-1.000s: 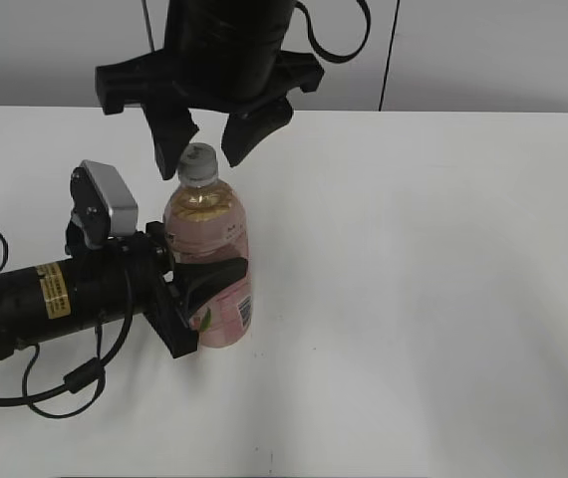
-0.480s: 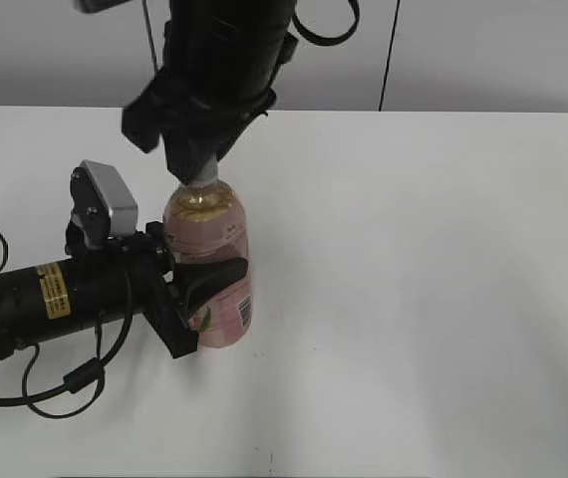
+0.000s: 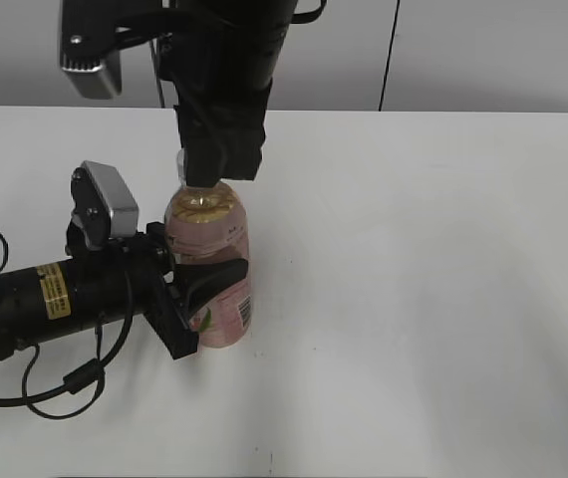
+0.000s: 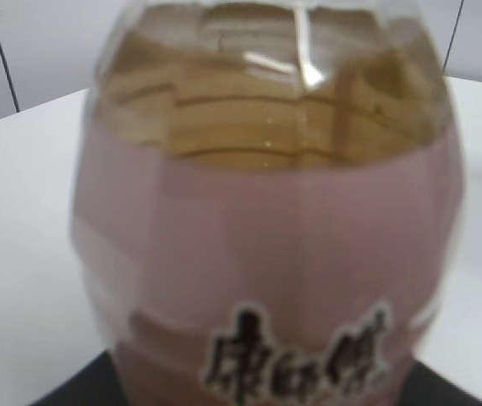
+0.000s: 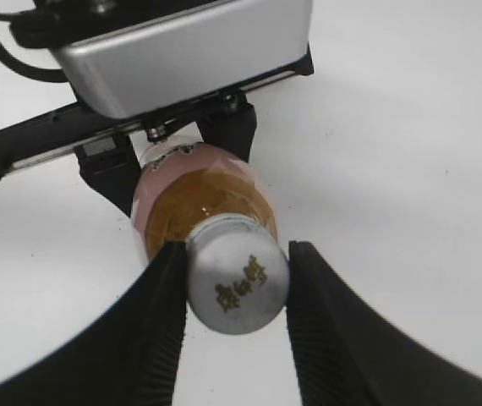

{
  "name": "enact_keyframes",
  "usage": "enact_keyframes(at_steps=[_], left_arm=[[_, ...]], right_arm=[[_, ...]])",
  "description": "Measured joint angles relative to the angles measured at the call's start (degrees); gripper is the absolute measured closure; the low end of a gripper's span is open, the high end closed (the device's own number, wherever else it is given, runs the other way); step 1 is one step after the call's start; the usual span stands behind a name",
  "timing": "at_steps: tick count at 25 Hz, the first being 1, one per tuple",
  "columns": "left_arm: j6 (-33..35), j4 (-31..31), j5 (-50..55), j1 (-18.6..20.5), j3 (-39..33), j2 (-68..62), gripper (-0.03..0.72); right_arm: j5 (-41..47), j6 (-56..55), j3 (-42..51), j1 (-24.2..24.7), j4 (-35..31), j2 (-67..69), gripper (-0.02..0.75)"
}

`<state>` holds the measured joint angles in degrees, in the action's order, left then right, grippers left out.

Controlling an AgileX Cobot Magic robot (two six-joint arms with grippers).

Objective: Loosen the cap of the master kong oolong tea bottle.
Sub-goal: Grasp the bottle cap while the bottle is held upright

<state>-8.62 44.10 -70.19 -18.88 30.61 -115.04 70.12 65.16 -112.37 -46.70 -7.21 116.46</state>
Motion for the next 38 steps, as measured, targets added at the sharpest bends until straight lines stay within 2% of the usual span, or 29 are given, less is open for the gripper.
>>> enact_keyframes(at_steps=[5,7,11,13,18,23,26,31,38], left_arm=[[0.0,0.0,0.0,0.0,0.0,0.0,0.412],[-0.1,0.0,0.0,0.0,0.0,0.0,0.412],[-0.1,0.0,0.0,0.0,0.0,0.0,0.412],[-0.1,0.0,0.0,0.0,0.0,0.0,0.412],[-0.1,0.0,0.0,0.0,0.0,0.0,0.412],[-0.1,0.0,0.0,0.0,0.0,0.0,0.412],[-0.1,0.0,0.0,0.0,0.0,0.0,0.412],[-0.1,0.0,0.0,0.0,0.0,0.0,0.412],[-0.1,0.0,0.0,0.0,0.0,0.0,0.412]], right_arm=[[0.0,-1.4,0.0,0.0,0.1,0.0,0.458],[0.0,-3.6,0.0,0.0,0.4,0.0,0.385],[0.0,-12.9,0.0,0.0,0.1,0.0,0.18],[0.0,-18.5,-0.2,0.0,-0.2,0.0,0.153],[0.0,-34.2,-4.1,0.0,-2.0,0.0,0.152],[0.0,-64.0,-6.3,0.0,-1.4,0.0,0.152],[0.0,-73.7,-6.3,0.0,-1.0,0.0,0.155],[0.0,-78.0,-5.0,0.0,-0.4,0.0,0.196],[0.0,-78.4,-1.0,0.0,0.3,0.1,0.211]])
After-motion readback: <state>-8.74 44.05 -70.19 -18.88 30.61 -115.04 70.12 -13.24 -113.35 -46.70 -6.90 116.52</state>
